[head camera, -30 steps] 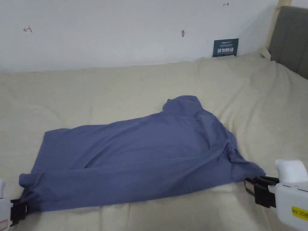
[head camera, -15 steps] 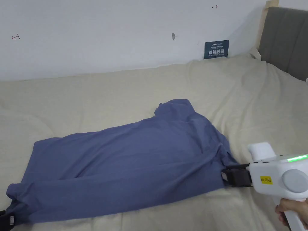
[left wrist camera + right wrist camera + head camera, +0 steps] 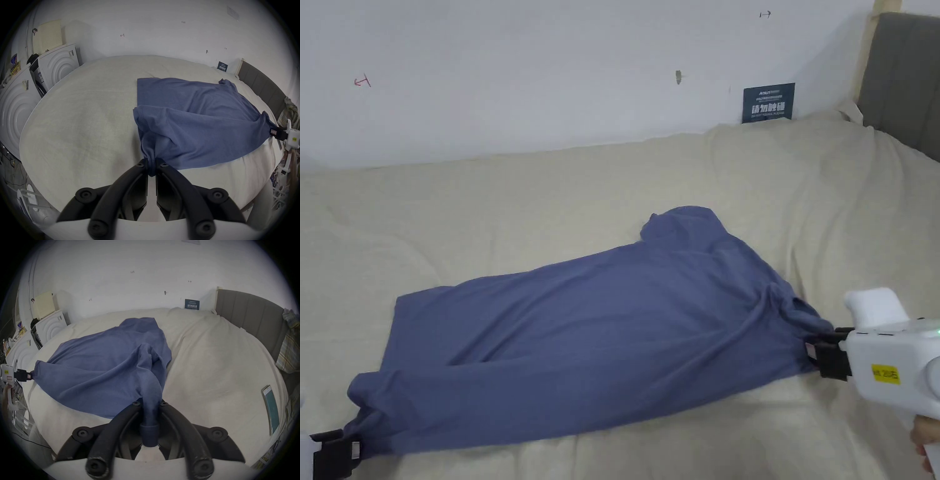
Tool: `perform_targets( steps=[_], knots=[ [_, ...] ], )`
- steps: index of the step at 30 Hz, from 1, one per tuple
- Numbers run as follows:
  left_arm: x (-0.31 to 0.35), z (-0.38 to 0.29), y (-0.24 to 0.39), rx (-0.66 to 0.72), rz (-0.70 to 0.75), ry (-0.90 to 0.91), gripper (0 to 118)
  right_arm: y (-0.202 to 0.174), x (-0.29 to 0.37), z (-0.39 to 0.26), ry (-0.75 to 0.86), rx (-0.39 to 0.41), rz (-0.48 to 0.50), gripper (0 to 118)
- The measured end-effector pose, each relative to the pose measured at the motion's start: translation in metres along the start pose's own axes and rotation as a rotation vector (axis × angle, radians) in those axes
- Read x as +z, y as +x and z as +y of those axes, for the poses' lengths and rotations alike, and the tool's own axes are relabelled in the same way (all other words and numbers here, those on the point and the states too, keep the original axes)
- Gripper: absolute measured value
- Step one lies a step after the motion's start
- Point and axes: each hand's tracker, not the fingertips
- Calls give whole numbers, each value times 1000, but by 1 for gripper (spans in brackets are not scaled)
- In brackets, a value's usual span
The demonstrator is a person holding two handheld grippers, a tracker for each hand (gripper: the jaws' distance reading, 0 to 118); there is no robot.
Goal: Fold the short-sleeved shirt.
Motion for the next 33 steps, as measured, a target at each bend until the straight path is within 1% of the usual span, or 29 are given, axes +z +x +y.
perform_targets(
  steps=[5,8,9,10,12,15,16,17,18,19,20,21,22,24,25,26,27,28,29,30,31,32,33],
  knots=[
    [33,-14,-8,-30,-2,27,8,0,43,-9,-2,10,25,11],
    [63,-36,-8,-11,-3,31,8,3,69,-25,-26,31,20,11],
    [68,-48,-9,9,-14,27,8,6,75,-35,-43,14,21,11],
    [71,-59,-11,17,-25,14,8,10,80,-45,-65,-15,55,11],
    [67,-75,-20,18,-30,-29,8,14,82,-64,-109,-57,75,11],
    [54,-99,-24,17,-42,-68,8,13,74,-88,-138,-60,73,12],
    [50,-104,-27,59,-66,-86,8,11,73,-91,-133,-64,64,18],
    [48,-106,-30,104,-88,-92,8,11,73,-91,-129,-67,50,28],
    [48,-106,-34,142,-113,-93,10,10,74,-90,-114,-64,31,45],
    [53,-106,-34,206,-155,-70,23,10,76,-88,-98,-66,26,66],
    [54,-105,-38,233,-190,-74,47,10,79,-85,-78,-75,33,76],
    [55,-105,-41,255,-203,-71,74,12,83,-80,-57,-80,40,78],
    [57,-105,-43,274,-195,-63,94,12,87,-75,-41,-80,42,78],
    [68,-97,-40,271,-149,-40,95,9,96,-63,1,-79,35,78],
    [72,-93,-41,273,-149,-46,95,9,102,-57,25,-82,31,78],
    [76,-90,-41,272,-143,-49,95,8,106,-51,46,-79,61,78],
    [83,-88,-37,271,-143,-42,94,6,109,-45,54,-80,78,76],
    [88,-82,-36,262,-161,-34,87,3,111,-38,63,-85,85,67],
    [93,-78,-34,258,-168,-31,70,1,113,-34,79,-88,99,48],
    [101,-71,-29,242,-171,-1,39,0,114,-27,98,-79,97,18],
    [109,-62,-19,184,-158,53,0,-4,112,-20,109,-81,83,0],
    [112,-53,-12,138,-123,96,0,-7,110,-14,129,-86,70,0],
    [115,-45,-6,125,-58,150,0,-6,107,-9,132,-93,86,0]
  ],
)
